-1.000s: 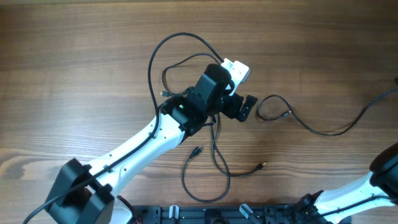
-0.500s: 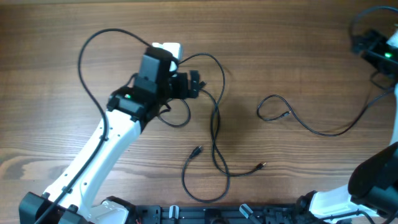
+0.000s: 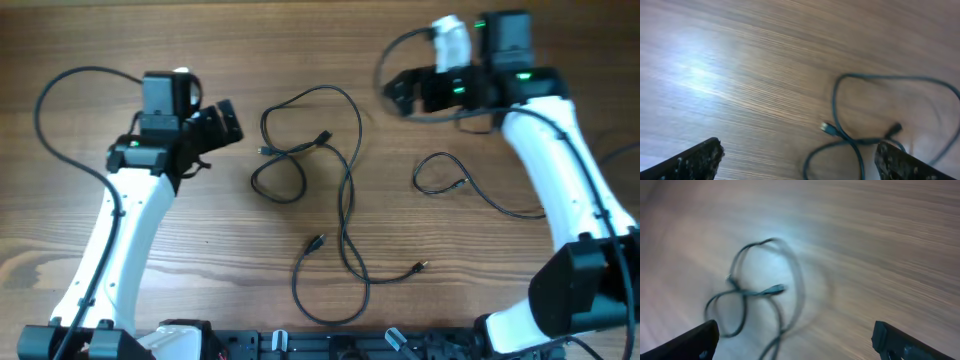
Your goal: Untangle cables
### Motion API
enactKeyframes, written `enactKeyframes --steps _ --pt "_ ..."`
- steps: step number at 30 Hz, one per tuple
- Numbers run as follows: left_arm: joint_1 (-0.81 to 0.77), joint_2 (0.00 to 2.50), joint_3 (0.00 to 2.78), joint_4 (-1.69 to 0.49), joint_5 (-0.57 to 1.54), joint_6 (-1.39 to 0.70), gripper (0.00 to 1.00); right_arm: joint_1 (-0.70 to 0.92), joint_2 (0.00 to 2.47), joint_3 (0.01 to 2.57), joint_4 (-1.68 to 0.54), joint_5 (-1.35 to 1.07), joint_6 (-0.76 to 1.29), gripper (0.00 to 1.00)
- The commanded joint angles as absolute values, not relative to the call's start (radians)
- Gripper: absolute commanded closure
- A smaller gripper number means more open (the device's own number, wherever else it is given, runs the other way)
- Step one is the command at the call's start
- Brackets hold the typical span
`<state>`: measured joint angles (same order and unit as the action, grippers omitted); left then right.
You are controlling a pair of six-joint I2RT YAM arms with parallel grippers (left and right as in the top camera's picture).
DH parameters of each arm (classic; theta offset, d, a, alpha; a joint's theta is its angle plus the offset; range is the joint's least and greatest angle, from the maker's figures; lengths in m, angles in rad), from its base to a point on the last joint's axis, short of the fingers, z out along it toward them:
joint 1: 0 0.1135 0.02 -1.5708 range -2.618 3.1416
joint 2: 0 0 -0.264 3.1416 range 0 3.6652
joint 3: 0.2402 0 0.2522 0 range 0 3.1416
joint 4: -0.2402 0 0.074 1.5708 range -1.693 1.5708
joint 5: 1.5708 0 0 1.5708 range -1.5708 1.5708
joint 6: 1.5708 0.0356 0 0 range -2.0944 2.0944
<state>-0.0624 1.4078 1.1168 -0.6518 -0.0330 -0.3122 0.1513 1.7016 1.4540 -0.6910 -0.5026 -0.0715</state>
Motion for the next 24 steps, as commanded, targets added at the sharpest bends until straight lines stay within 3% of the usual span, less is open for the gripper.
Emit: enactKeyframes --steps 1,6,13,24 --pt "0.019 1.387 1.120 -0.653 -0.043 -0.375 0.00 0.288 1.737 1.464 -0.678 -0.520 -0.132 0.00" --pt "0.076 1.387 1.120 -0.653 -0.043 -0.375 0.00 0.463 1.855 1.464 -0.602 -0.517 -0.131 0.01" --pt "0.076 1.387 1.120 -0.660 -0.043 -0.375 0.00 0.590 2.025 1.464 -0.397 -0.517 -0.130 0.04" --pt "0.076 1.388 1.120 -0.671 0.029 -0.375 0.00 0.647 2.172 1.464 -0.173 -0.442 -0.128 0.05"
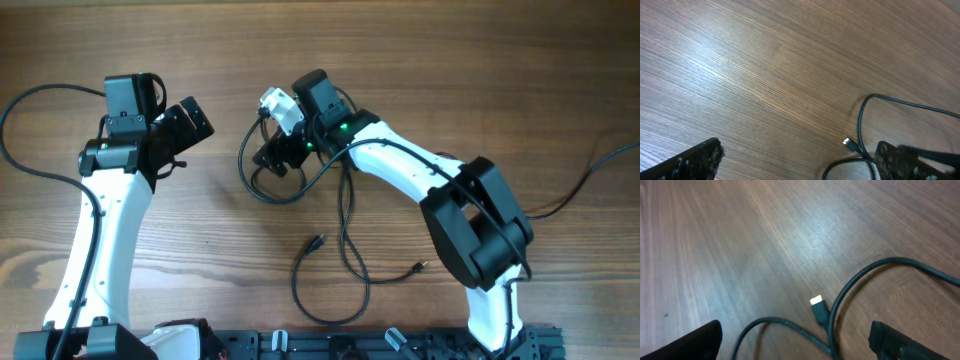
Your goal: Untangle cables
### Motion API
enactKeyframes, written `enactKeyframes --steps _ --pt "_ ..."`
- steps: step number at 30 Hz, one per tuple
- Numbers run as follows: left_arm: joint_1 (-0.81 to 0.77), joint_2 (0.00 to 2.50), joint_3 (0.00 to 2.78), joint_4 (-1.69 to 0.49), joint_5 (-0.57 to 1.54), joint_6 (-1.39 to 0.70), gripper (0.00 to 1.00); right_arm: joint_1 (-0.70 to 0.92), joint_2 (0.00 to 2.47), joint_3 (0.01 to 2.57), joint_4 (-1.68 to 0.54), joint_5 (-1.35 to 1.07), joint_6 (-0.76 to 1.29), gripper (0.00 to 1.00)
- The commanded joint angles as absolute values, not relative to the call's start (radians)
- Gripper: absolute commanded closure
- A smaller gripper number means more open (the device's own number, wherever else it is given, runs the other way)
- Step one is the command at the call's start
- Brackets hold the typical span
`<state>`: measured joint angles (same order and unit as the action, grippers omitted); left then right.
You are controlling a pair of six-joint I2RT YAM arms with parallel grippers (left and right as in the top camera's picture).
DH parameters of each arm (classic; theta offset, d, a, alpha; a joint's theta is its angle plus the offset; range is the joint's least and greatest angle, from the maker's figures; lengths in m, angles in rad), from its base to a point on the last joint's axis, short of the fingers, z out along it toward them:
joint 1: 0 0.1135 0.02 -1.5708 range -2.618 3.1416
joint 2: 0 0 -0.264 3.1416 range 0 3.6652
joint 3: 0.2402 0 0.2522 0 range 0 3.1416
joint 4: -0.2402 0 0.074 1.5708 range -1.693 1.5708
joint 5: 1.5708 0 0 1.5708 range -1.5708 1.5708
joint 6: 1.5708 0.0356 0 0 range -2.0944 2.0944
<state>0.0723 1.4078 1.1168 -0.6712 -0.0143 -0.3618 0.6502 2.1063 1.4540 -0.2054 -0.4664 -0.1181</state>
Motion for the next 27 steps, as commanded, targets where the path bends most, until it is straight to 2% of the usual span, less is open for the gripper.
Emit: enactKeyframes --steps 1,5,11,14,19,27 --pt "0.076 1.387 1.120 -0.671 0.029 -0.374 0.00 0.647 2.189 1.464 -0.157 -0.442 -0.127 0.05" --pt "0.076 1.387 1.120 -0.671 0.029 -0.375 0.00 0.647 2.237 1.464 -0.121 -0.442 -0.101 0.06" --pt "0.076 1.387 1.120 -0.675 0.029 -0.374 0.00 0.646 2.255 1.464 -0.086 -0.442 -0.101 0.14" --pt "0.076 1.387 1.120 -0.678 0.029 -0.374 0.00 0.646 2.257 1.464 -0.096 -0.441 -0.101 0.27" --pt "0.076 1.388 1.120 -0.685 0.029 -0.375 0.00 0.646 2.276 1.464 -0.152 -0.374 -0.104 0.35" --pt "0.076 1.388 1.120 -0.698 0.029 -0.374 0.00 0.646 2.278 1.464 -0.151 -0.319 -0.107 0.58"
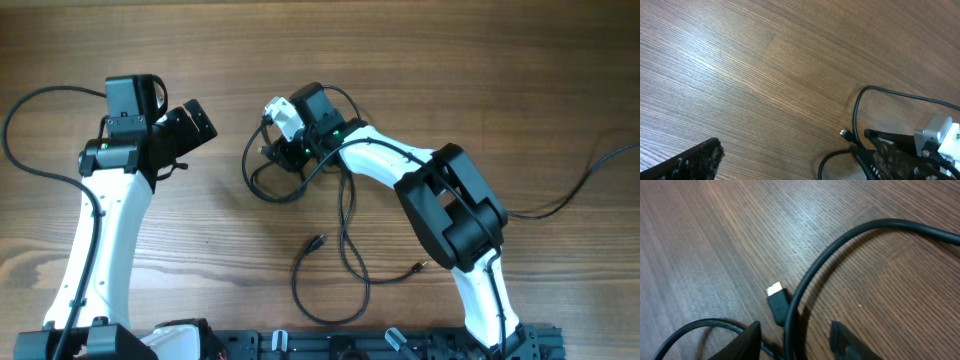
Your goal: Untangle cables
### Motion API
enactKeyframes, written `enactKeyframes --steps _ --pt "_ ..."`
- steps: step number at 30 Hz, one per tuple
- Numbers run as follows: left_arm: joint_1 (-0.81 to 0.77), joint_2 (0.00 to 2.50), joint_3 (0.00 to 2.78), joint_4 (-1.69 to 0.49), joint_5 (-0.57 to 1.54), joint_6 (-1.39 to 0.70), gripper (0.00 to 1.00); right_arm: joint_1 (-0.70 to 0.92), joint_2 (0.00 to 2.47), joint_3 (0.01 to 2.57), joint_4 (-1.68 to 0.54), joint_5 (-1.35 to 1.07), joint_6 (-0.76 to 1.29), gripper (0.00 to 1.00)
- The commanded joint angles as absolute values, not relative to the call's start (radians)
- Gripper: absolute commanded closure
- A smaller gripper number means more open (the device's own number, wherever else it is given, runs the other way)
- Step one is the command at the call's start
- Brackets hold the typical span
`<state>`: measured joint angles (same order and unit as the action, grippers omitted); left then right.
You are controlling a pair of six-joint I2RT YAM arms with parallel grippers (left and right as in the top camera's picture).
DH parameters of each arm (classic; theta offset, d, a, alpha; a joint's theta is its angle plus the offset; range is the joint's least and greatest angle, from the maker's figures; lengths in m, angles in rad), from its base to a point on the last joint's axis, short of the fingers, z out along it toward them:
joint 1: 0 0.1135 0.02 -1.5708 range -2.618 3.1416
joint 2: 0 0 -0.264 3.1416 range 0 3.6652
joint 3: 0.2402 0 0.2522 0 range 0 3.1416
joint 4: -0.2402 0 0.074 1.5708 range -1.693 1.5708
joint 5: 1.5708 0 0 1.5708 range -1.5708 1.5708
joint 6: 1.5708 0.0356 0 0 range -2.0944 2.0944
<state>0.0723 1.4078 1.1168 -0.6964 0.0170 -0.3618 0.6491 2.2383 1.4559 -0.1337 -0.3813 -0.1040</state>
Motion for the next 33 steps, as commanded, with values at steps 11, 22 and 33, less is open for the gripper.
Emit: enactKeyframes --steps 11,22,33 --pt "0.076 1.388 1.120 -0.709 0.029 -0.374 0.00 0.646 2.275 1.472 -0.152 -0.245 -0.102 0.95" --pt "0.076 1.388 1.120 -0.709 0.029 -0.375 0.00 0.646 1.975 1.519 -0.115 -0.262 -0.089 0.96" --pt "0.076 1.388 1.120 -0.710 0.287 -0.101 0.00 0.642 1.658 1.520 0.220 -0.262 0.192 0.96"
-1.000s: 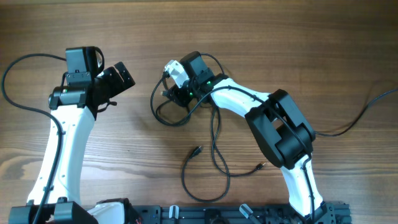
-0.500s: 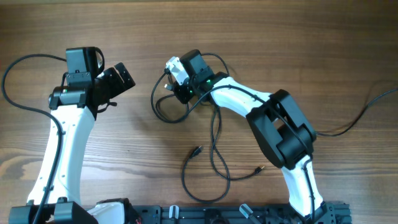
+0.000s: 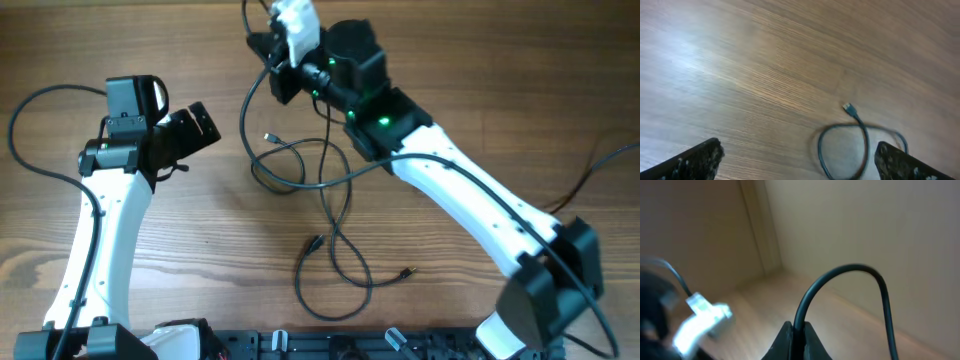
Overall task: Untangle cables
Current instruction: 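Lift the grasped cable with the right gripper and pull it upward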
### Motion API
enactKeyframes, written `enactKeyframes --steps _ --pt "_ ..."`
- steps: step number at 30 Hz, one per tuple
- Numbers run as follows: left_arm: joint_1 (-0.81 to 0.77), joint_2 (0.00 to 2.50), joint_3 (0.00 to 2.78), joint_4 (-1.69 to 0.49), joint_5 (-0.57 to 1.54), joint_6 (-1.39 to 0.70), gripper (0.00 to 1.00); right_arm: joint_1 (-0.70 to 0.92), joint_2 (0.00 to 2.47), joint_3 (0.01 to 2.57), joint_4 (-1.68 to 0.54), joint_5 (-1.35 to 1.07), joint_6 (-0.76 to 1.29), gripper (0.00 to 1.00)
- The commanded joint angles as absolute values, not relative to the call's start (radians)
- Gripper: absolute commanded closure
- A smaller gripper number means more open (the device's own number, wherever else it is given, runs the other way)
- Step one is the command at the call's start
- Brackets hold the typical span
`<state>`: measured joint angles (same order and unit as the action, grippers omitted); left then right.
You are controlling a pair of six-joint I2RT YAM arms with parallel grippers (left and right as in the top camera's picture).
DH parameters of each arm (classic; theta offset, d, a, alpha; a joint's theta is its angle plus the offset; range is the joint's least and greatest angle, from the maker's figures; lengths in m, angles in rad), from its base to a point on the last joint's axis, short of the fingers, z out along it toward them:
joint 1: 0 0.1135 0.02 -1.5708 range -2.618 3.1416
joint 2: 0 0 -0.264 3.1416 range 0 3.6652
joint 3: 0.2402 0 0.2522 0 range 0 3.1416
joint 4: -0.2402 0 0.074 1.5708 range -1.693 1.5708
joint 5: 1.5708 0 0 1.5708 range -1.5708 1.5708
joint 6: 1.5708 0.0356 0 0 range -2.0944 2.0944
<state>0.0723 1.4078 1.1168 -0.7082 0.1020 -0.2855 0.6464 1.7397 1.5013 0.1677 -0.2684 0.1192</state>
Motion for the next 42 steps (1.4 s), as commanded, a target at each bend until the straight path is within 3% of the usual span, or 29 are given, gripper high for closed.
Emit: enactKeyframes --steps 1,5,9,12,17,26,31,38,42 --pt "0.076 1.388 1.120 -0.712 0.345 -0.054 0.00 0.642 1.639 1.520 0.252 -0.262 0.212 0.96" --pt "0.073 1.388 1.120 -0.713 0.610 0.075 0.00 0.641 1.585 1.520 0.427 -0.262 0.251 0.96" --pt "0.041 1.388 1.119 -0.737 0.697 0.152 0.00 0.639 1.572 1.538 0.517 -0.251 0.274 0.96" --pt "-0.015 1.388 1.118 -0.808 0.694 0.292 0.00 0.629 1.572 1.566 0.551 -0.242 0.292 0.96" --pt "-0.079 1.388 1.118 -0.863 0.588 0.281 0.00 0.562 1.572 1.585 0.555 -0.224 0.309 0.96" --pt "-0.097 1.388 1.109 -1.058 0.584 0.280 0.00 0.356 1.572 1.585 0.575 -0.232 0.475 0.96" --pt "-0.096 1.388 1.059 -1.081 0.402 0.059 0.00 0.321 1.573 1.585 0.521 -0.255 0.471 0.96" --pt "-0.145 1.388 0.967 -1.035 0.384 -0.175 0.00 0.319 1.573 1.585 0.466 -0.255 0.470 0.96" --pt "-0.226 1.388 0.899 -0.947 0.295 -0.409 0.00 0.319 1.573 1.584 0.435 -0.255 0.471 0.96"
